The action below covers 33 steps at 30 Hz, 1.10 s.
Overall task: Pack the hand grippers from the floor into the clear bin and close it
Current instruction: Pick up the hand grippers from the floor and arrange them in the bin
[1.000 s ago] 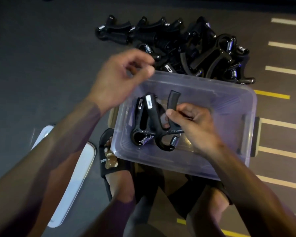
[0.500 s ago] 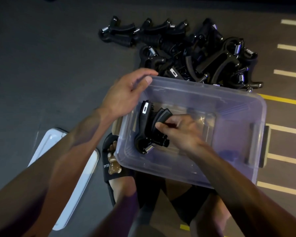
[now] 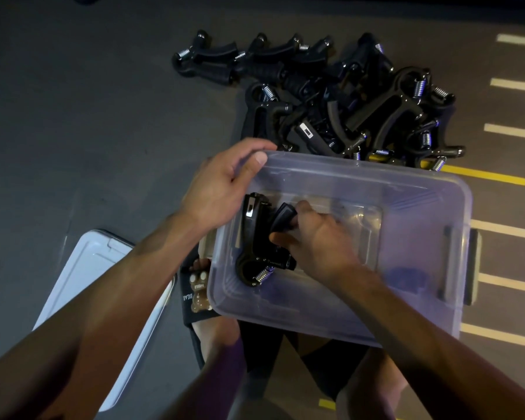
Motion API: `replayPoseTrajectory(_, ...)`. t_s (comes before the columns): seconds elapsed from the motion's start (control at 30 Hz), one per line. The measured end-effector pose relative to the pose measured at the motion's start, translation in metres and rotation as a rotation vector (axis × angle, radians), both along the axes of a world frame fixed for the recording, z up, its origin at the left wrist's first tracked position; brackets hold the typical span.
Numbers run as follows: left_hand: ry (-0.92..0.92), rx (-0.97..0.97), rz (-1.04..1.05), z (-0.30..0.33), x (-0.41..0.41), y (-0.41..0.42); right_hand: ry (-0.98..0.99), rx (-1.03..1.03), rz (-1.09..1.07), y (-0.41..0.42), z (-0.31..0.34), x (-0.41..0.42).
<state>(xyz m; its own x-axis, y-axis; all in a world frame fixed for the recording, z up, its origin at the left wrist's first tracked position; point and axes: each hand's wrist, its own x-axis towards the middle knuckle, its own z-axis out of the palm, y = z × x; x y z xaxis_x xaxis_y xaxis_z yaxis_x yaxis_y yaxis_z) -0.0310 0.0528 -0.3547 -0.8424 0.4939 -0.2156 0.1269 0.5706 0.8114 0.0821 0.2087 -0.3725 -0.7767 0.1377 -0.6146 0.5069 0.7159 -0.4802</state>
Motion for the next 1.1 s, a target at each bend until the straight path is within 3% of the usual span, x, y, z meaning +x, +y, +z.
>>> replayPoseTrajectory(0.1,0.001,-0.003,-0.021,0.003,0.001,0.000,0.042,0.114,0.127,-0.001,0.005,0.000)
replayPoseTrajectory(0.17,-0.046,0.002,-0.042,0.006,-0.001,0.000,0.050,0.085,0.104,0.002,0.004,0.002)
replayPoseTrajectory(0.33,-0.425,0.026,0.268,-0.004,-0.033,-0.010,0.027,-0.026,-0.068,0.012,0.002,0.008)
replayPoseTrajectory(0.5,-0.260,-0.253,0.036,-0.039,-0.072,-0.007,0.111,-0.028,-0.170,0.019,0.009,-0.001)
replayPoseTrajectory(0.63,-0.272,-0.482,-0.203,-0.047,-0.089,0.013,0.106,-0.008,-0.165,0.022,0.009,-0.008)
replayPoseTrajectory(0.7,-0.273,-0.544,-0.228,-0.047,-0.091,0.024,0.114,-0.015,-0.176,0.023,0.008,-0.010)
replayPoseTrajectory(0.97,-0.013,-0.412,0.022,-0.029,-0.087,0.015,0.139,0.005,-0.170,0.026,0.016,-0.013)
replayPoseTrajectory(1.1,0.075,-0.233,0.140,-0.018,-0.079,0.001,0.202,0.031,-0.180,0.029,0.019,-0.009)
